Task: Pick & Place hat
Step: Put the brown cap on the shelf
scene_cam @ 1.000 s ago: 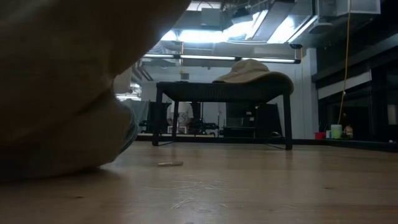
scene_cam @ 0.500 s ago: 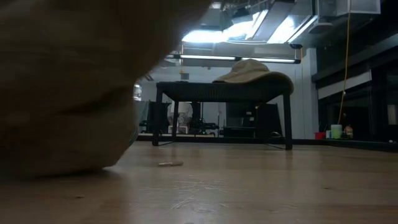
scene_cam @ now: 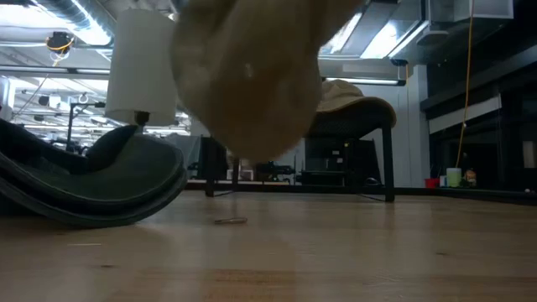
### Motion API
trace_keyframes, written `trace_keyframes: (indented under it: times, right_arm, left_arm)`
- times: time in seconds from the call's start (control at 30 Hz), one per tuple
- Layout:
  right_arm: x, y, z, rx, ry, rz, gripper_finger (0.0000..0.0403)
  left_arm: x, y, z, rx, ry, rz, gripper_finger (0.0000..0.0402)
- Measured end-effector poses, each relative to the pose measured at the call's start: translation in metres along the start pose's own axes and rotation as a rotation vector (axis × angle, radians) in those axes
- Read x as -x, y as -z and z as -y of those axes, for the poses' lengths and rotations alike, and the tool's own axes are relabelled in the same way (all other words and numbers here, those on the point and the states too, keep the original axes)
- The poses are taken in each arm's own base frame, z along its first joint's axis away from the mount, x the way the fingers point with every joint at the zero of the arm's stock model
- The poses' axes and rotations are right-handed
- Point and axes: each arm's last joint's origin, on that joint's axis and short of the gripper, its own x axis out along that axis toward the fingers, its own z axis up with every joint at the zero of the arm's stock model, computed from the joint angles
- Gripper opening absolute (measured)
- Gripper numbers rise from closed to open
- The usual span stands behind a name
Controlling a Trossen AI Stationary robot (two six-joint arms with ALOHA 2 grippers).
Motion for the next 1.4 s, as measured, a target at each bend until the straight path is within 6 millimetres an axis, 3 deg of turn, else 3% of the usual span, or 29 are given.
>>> trace_keyframes:
  times: [0.23, 0.47, 0.7, 0.93, 1.4]
  right_arm:
    - [0.026, -0.013, 0.013, -0.033, -0.104, -0.006, 0.0019]
    - [0.045, -0.024, 0.027, -0.128, -0.143, 0.025, 0.0014]
    - [0.038, -0.031, 0.035, -0.15, -0.147, -0.001, 0.0016]
    - [0.027, -0.04, 0.048, -0.187, -0.149, -0.04, 0.0015]
    - [0.025, -0.042, 0.049, -0.201, -0.172, -0.057, 0.0017]
  left_arm:
    - [-0.023, 0.007, 0.023, -0.509, -0.188, -0.072, 0.0101]
    - [-0.063, 0.012, 0.043, -0.814, -0.389, -0.134, 0.0128]
    - [-0.084, 0.002, 0.064, -0.908, -0.548, -0.11, 0.0187]
    - [-0.093, -0.003, 0.082, -0.938, -0.552, -0.15, 0.0237]
    - [-0.102, 0.005, 0.068, -0.989, -0.58, -0.286, 0.0245]
